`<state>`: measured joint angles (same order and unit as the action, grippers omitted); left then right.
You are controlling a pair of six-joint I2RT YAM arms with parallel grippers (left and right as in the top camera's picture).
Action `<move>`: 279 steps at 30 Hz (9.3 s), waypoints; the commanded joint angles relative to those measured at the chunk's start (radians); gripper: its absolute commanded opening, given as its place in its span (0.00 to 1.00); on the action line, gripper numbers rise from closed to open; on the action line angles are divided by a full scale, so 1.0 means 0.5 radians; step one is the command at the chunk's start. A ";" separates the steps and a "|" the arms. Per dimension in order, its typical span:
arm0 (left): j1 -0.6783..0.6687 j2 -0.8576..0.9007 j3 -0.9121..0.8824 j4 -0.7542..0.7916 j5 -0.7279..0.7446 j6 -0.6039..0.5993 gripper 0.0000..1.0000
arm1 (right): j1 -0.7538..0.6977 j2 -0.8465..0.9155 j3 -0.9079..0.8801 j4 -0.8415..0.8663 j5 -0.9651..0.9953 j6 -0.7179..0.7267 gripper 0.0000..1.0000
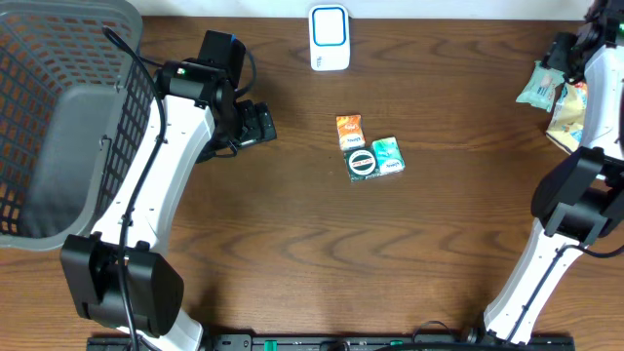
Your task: Scan the item barcode
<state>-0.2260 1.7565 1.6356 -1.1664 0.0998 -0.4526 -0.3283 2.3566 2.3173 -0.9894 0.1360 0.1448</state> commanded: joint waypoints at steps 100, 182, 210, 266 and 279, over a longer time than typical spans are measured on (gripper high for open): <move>0.004 0.008 -0.010 -0.005 -0.005 -0.024 1.00 | 1.191 -0.381 -0.245 -1.421 -0.055 0.084 0.99; 0.004 0.008 -0.010 -0.005 -0.005 -0.024 1.00 | 0.568 -0.686 -2.072 0.049 -1.818 -0.559 0.46; 0.004 0.008 -0.010 -0.005 -0.005 -0.024 1.00 | 1.476 -1.309 -2.144 0.074 -0.140 0.411 0.42; 0.004 0.008 -0.010 -0.005 -0.005 -0.024 1.00 | 1.469 -1.496 -2.444 0.694 -0.920 0.317 0.08; 0.004 0.008 -0.010 -0.005 -0.005 -0.024 1.00 | 1.111 -1.469 -2.923 0.795 -1.967 0.056 0.20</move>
<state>-0.2260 1.7565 1.6356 -1.1664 0.0998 -0.4522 0.2420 1.6157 0.9390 -0.6418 -0.6960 0.1864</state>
